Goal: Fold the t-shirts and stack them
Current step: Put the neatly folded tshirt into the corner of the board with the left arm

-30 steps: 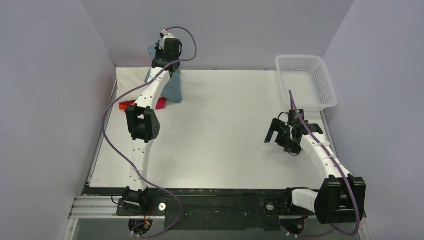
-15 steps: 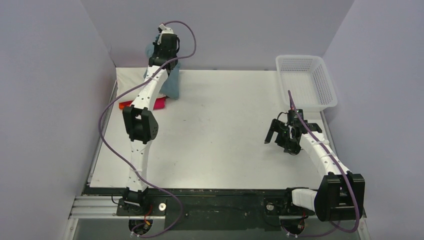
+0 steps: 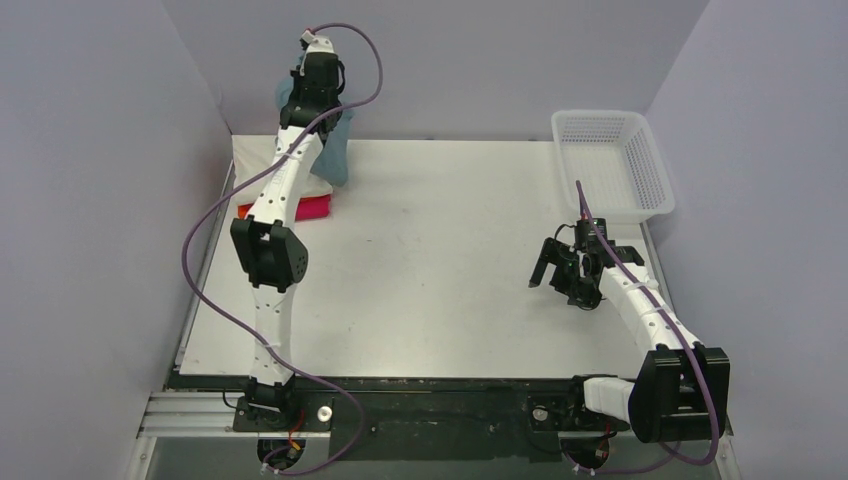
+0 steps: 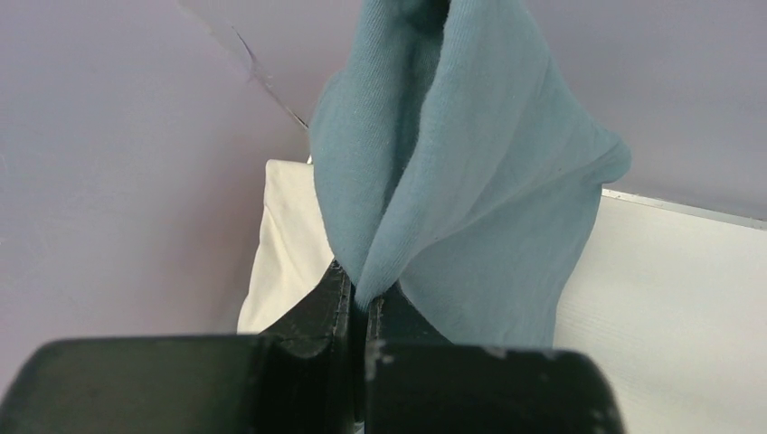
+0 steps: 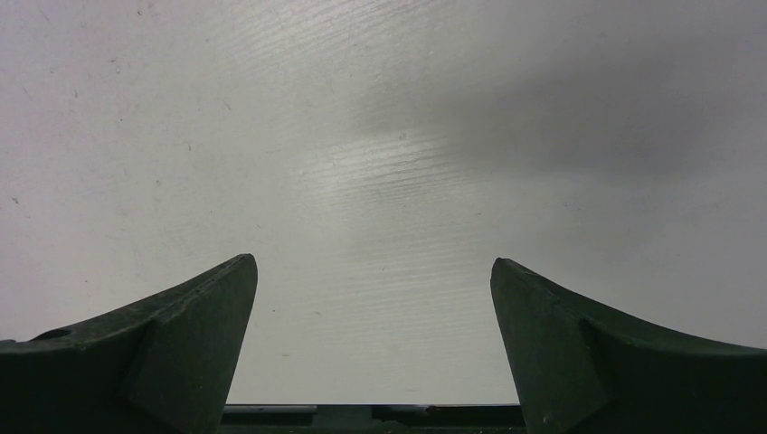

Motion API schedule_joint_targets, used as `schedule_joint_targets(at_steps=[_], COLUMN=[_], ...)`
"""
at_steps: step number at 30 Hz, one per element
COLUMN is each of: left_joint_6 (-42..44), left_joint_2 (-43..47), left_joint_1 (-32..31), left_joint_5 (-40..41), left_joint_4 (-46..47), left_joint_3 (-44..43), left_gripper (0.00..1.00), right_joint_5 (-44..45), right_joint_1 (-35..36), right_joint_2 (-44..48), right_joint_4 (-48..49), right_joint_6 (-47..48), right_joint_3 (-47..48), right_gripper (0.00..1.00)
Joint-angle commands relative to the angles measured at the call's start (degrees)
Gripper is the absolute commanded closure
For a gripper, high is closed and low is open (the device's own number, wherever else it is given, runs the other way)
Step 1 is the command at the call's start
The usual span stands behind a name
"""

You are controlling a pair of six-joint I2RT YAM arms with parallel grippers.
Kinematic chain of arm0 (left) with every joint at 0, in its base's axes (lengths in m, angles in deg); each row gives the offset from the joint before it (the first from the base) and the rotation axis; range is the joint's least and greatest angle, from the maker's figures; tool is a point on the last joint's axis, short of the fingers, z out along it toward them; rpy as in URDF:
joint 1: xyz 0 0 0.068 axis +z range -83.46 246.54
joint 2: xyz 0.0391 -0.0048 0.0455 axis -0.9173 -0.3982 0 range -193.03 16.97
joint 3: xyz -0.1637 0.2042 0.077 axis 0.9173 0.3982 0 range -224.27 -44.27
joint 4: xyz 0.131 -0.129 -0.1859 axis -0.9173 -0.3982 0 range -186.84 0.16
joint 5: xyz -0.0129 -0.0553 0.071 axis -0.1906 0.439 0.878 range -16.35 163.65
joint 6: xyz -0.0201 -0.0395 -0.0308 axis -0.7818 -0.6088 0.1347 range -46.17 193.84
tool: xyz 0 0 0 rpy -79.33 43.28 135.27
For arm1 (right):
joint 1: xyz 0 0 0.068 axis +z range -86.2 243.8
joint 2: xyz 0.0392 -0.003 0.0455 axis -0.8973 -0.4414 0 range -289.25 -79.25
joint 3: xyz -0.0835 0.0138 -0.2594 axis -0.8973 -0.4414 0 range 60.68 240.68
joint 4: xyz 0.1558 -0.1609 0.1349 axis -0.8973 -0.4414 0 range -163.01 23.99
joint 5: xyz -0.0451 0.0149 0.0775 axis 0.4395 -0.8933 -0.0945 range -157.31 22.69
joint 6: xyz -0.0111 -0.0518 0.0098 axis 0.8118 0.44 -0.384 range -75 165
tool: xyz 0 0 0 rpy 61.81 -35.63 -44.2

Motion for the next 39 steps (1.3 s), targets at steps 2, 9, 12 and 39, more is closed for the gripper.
schedule_joint_targets(at_steps=[2,9,12,39], left_joint_6=[-0.4,-0.7,-0.3,4.0], left_joint_2=[6.0,5.7,5.1,-3.5], left_joint_1=[1.5,4.5,6.0,19.6], left_joint_5=[-2.0,-5.0,-8.6,-23.2], left_joint_4=[1.2,0.3,0.9,4.9], left_joint_3=[-2.9,-0.7,1.0,4.2], left_gripper=[1.0,1.0,1.0,1.0], right_joint_5=[0.7,1.5,1.9,8.0], right_joint_1=[-0.3,-0.3,-0.3,0.5], right_joint_2=[0.3,-0.3,-0.9,-2.9], right_joint_4=[-1.7,-1.9,-2.1,-7.3], right_joint_6=[0.3,0.1,0.0,-2.5], right_joint_3=[0.7,0.7,0.7,5.0], right_gripper=[0.03,0.03,0.03,0.03])
